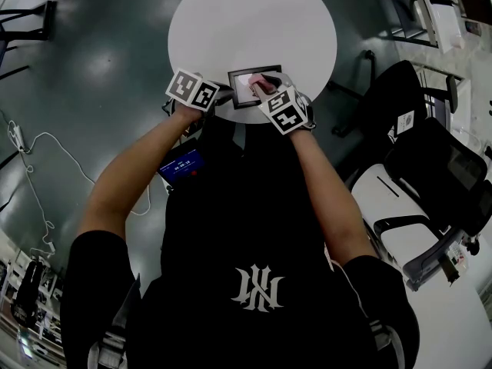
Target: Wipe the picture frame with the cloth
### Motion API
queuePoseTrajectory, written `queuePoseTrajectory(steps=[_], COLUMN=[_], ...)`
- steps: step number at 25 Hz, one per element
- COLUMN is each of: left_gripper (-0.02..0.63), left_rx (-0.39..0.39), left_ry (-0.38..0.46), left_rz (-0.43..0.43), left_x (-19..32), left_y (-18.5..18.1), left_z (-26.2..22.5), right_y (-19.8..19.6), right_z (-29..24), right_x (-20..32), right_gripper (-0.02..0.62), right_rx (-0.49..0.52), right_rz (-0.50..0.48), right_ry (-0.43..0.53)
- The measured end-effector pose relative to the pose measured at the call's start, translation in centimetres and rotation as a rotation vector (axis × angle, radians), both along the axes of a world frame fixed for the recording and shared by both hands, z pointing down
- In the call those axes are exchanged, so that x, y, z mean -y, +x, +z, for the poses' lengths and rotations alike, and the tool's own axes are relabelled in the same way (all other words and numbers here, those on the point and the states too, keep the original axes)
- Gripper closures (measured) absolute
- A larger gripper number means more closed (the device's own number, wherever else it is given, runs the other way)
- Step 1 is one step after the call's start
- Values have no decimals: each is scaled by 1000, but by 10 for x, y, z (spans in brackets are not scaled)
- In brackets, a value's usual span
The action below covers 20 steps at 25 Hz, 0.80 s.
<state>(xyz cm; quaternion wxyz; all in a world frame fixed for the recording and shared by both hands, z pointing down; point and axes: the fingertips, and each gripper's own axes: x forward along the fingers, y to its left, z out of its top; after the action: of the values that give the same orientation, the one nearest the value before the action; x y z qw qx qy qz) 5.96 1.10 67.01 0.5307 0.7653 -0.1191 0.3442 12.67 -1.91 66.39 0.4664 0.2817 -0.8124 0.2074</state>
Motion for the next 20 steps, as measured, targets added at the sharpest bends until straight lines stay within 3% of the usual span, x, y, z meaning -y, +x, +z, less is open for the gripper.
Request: queuePoseTrajectory(steps=[10,16,20], left_gripper=[543,543,543], left_rx=[-2,-2,-1], left_ry=[2,1,5], left_rz=[-4,-8,-7], left_x=[1,0,0], left_y=[0,0,-1], left_z=[0,1,1], right_y=[33,35,40], right_z=[2,1,-1], right_x=[9,10,13], right_gripper=[515,515,515], right_rx=[-111,-184,-206], right_rz=[-3,-77,-74], right_ry=[48,88,104])
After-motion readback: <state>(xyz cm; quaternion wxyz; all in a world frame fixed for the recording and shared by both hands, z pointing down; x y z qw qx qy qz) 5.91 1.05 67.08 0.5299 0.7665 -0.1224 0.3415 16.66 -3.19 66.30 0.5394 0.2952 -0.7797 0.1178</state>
